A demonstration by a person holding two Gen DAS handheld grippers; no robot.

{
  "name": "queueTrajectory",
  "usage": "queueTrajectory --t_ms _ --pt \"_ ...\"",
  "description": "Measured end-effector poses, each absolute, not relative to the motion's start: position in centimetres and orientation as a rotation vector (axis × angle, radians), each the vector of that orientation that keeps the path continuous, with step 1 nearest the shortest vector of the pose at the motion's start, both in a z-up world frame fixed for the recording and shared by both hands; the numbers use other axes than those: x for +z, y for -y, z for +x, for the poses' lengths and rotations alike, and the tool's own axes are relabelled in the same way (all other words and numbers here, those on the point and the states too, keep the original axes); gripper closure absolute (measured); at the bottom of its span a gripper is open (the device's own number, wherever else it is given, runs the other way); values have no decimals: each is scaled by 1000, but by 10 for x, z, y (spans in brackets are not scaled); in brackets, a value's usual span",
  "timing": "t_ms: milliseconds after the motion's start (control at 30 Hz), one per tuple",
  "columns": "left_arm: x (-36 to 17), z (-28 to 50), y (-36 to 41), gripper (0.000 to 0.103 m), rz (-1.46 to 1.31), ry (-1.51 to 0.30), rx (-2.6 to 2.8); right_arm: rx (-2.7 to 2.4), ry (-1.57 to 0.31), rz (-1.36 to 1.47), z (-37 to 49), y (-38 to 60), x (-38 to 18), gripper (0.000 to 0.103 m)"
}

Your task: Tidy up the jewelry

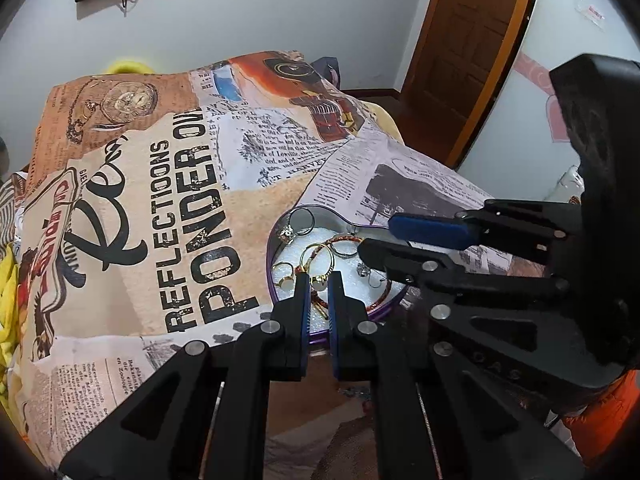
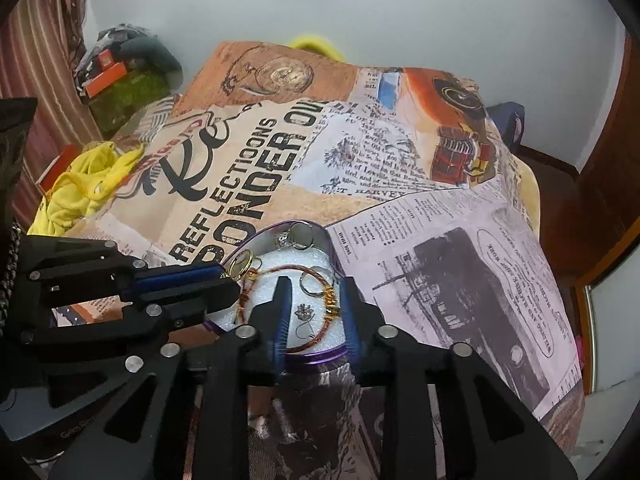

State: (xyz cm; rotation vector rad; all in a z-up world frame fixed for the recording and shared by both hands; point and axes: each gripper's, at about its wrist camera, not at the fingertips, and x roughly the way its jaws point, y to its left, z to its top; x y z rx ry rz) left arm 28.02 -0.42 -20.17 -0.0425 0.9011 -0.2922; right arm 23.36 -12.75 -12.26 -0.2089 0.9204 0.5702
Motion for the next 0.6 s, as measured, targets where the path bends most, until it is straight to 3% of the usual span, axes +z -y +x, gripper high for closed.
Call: queueTrajectory --t_ms 600 --pt "-194 273 10 96 -21 -902 -299 553 -875 -230 220 134 -109 79"
